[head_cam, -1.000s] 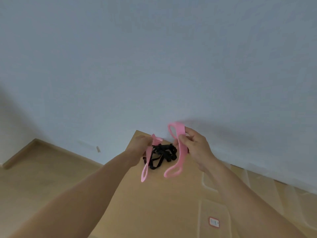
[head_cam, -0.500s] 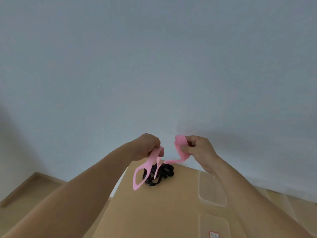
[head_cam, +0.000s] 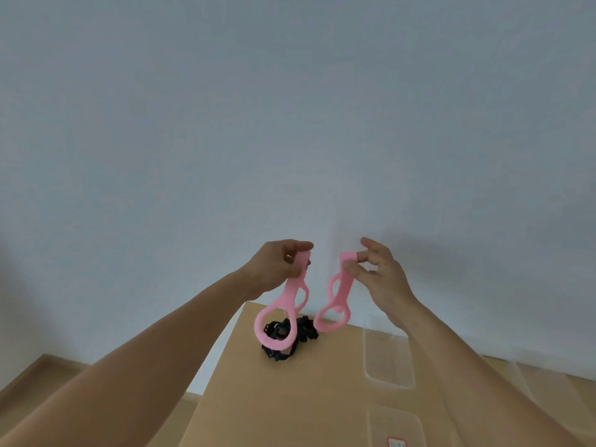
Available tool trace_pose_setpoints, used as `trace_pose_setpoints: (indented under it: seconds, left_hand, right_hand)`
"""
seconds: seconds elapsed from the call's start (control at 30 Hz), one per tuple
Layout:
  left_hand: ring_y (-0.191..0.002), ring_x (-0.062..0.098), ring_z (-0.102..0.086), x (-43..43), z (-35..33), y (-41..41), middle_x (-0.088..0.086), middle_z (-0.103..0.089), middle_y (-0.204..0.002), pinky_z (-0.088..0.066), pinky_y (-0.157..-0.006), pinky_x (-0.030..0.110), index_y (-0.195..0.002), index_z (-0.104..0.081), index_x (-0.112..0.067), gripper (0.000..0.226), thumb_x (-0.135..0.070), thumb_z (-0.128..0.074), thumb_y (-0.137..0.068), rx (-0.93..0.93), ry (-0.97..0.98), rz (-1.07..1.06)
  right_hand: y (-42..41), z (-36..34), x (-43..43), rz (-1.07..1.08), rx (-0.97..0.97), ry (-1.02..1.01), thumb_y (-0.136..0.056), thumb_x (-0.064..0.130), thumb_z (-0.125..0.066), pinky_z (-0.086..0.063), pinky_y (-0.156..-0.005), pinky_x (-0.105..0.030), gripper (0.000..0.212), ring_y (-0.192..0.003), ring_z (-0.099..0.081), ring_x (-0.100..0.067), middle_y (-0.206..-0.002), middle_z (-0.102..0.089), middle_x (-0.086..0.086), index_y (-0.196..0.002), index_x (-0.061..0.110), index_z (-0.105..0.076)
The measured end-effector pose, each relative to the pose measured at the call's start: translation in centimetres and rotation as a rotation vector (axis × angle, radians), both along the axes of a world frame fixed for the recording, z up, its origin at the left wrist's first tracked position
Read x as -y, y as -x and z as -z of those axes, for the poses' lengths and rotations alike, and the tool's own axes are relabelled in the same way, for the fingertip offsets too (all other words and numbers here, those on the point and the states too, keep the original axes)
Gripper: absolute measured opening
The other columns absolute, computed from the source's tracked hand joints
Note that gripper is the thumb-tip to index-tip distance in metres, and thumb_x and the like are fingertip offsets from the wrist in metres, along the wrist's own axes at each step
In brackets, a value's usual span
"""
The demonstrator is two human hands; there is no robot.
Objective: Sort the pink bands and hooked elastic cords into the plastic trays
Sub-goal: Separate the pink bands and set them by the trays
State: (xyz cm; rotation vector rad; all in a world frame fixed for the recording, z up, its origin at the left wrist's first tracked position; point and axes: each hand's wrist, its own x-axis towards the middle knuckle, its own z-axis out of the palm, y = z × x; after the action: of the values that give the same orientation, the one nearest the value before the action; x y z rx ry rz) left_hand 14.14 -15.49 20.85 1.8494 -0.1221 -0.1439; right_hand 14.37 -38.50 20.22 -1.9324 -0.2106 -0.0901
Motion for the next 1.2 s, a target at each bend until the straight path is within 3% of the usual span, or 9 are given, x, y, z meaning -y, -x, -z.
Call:
trace_pose_setpoints:
  seconds: [0.2,0.3,0.37,0.47,0.53,0.67,0.77,0.93,1.2]
  left_hand:
    - [-0.091,0.005,-0.061,1.3,-1.1,0.4,-0.007,-0.070,-0.107,-0.048,-0.082,0.009,-0.121,-0.068,-0.019,0.043,0.002,-0.061,-0.084,0.395,-0.255,-0.134]
    - [-0.100,0.014,-0.053,2.0,-1.5,0.4,-0.007,-0.060,-0.103,-0.046,-0.088,0.027,-0.106,-0.076,-0.022,0.028,-0.006,-0.070,-0.085,0.602,-0.299,-0.165]
    - [-0.113,0.014,-0.046,2.6,-1.6,0.2,-0.006,-0.052,-0.113,-0.041,-0.088,0.021,-0.100,-0.077,-0.027,0.020,-0.014,-0.073,-0.085,0.623,-0.245,-0.158]
    - [-0.112,0.004,-0.059,4.3,-1.5,0.8,-0.010,-0.067,-0.114,-0.043,-0.085,0.014,-0.100,-0.070,-0.032,0.014,-0.021,-0.065,-0.094,0.334,0.212,0.004]
    - [-0.099,0.018,-0.070,5.9,-0.6,1.3,0.002,-0.075,-0.101,-0.054,-0.081,0.023,-0.112,-0.063,-0.031,0.016,-0.025,-0.059,-0.098,0.213,0.419,0.058]
    - [-0.079,0.027,-0.072,10.0,1.8,2.7,0.012,-0.065,-0.093,-0.060,-0.071,0.039,-0.135,-0.038,-0.038,0.038,-0.030,-0.052,-0.101,0.081,0.423,0.062]
    - [-0.077,0.029,-0.068,13.7,3.7,4.3,0.016,-0.061,-0.106,-0.060,-0.071,0.047,-0.140,-0.036,-0.032,0.044,-0.038,-0.052,-0.100,-0.027,0.329,0.005]
    - [-0.044,0.021,-0.051,20.1,6.9,7.9,0.010,-0.060,-0.088,-0.045,-0.042,0.027,-0.114,-0.059,-0.010,0.022,-0.025,-0.052,-0.099,-0.323,0.435,-0.023]
    - [-0.035,0.019,-0.041,25.4,12.3,11.8,0.015,-0.055,-0.064,-0.038,-0.042,0.021,-0.088,-0.061,0.000,0.022,-0.012,-0.043,-0.092,-0.829,0.475,-0.285]
  right_hand:
    - [1.5,-1.1,0.5,0.021,0.063,-0.265,-0.096,0.013,-0.062,-0.047,-0.091,-0.030,0.016,-0.096,-0.067,-0.007,-0.098,-0.073,0.012,-0.108,0.022,-0.068]
    - [2.1,-1.4,1.3,0.016,0.091,-0.291,-0.097,0.007,-0.057,-0.058,-0.082,-0.044,0.031,-0.092,-0.071,-0.023,-0.106,-0.068,0.001,-0.122,0.025,-0.064]
    - [2.7,-1.6,2.0,0.013,0.088,-0.310,-0.099,0.009,-0.053,-0.060,-0.071,-0.038,0.038,-0.089,-0.074,-0.027,-0.108,-0.064,-0.002,-0.129,0.032,-0.059]
    - [4.1,-1.0,3.4,0.050,0.057,-0.368,-0.100,0.012,-0.050,-0.058,-0.065,-0.033,0.041,-0.078,-0.073,-0.027,-0.095,-0.066,-0.001,-0.131,0.039,-0.054]
    - [5.4,-0.3,4.6,0.069,0.025,-0.396,-0.098,0.019,-0.051,-0.056,-0.061,-0.032,0.040,-0.072,-0.069,-0.023,-0.091,-0.066,0.001,-0.128,0.044,-0.054]
    - [8.2,1.1,7.9,0.110,-0.094,-0.353,-0.091,0.027,-0.054,-0.049,-0.052,-0.031,0.041,-0.065,-0.061,-0.020,-0.090,-0.066,-0.001,-0.123,0.052,-0.053]
    - [10.4,2.7,11.2,0.159,-0.176,-0.284,-0.098,0.017,-0.054,-0.046,-0.047,-0.029,0.034,-0.061,-0.061,-0.017,-0.081,-0.069,0.001,-0.129,0.032,-0.052]
    - [14.2,6.4,17.0,0.216,-0.314,-0.295,-0.099,0.011,-0.053,-0.042,-0.043,-0.028,0.026,-0.057,-0.059,-0.017,-0.082,-0.071,-0.002,-0.125,0.016,-0.049]
    - [17.5,12.1,24.0,0.213,-0.482,-0.277,-0.098,0.010,-0.054,-0.044,-0.045,-0.029,0.028,-0.059,-0.061,-0.017,-0.106,-0.067,-0.010,-0.124,0.022,-0.049]
